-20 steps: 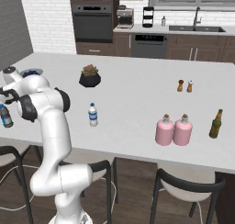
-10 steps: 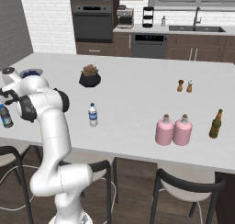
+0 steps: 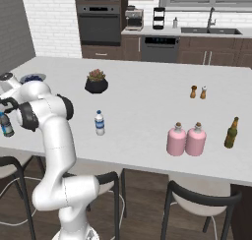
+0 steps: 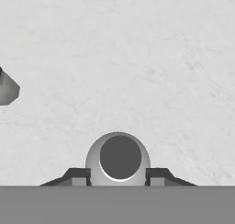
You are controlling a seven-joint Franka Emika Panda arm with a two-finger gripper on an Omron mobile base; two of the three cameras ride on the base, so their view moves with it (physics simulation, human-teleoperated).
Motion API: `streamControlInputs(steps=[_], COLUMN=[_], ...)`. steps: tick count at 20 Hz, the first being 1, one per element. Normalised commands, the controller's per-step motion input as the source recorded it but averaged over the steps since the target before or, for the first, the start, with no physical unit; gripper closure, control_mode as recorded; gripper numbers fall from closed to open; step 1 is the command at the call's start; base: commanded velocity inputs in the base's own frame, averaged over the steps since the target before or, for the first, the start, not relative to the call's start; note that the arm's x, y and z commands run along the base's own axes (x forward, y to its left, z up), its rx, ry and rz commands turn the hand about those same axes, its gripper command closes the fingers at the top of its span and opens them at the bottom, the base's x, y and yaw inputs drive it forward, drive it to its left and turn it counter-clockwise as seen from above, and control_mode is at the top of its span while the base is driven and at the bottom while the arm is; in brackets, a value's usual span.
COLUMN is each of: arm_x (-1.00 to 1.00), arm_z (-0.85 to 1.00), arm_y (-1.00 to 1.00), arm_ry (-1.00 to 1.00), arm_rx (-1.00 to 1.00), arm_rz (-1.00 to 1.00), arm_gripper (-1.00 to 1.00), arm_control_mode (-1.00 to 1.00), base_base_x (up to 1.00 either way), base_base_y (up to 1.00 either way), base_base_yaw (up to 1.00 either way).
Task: Move the plastic bottles in the middle to the plastics group, and the glass bottles in the middle to the glass group.
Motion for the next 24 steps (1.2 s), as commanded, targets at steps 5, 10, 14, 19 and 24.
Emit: streamControlInputs(steps=[5, 10, 14, 19, 24], arm_x=[0.0, 0.0, 0.0, 0.0, 0.0], arm_z=[0.0, -0.02, -0.16, 0.0, 0.0], arm_y=[0.0, 0.0, -0.04, 0.0, 0.0], arm_ry=[-0.06, 0.0, 0.0, 0.0, 0.0], arm_rx=[0.02, 0.0, 0.0, 0.0, 0.0], arm_rz=[0.0, 0.0, 0.0, 0.0, 0.0], arm_gripper=[1.0, 1.0, 1.0, -1.0, -1.0], arm_control_mode=[-1.0, -1.0, -1.0, -1.0, -1.0], base_base_x=[0.0, 0.0, 0.0, 0.0, 0.0], base_base_y=[0.0, 0.0, 0.0, 0.0, 0.0], base_base_yaw=[0.0, 0.0, 0.0, 0.0, 0.0])
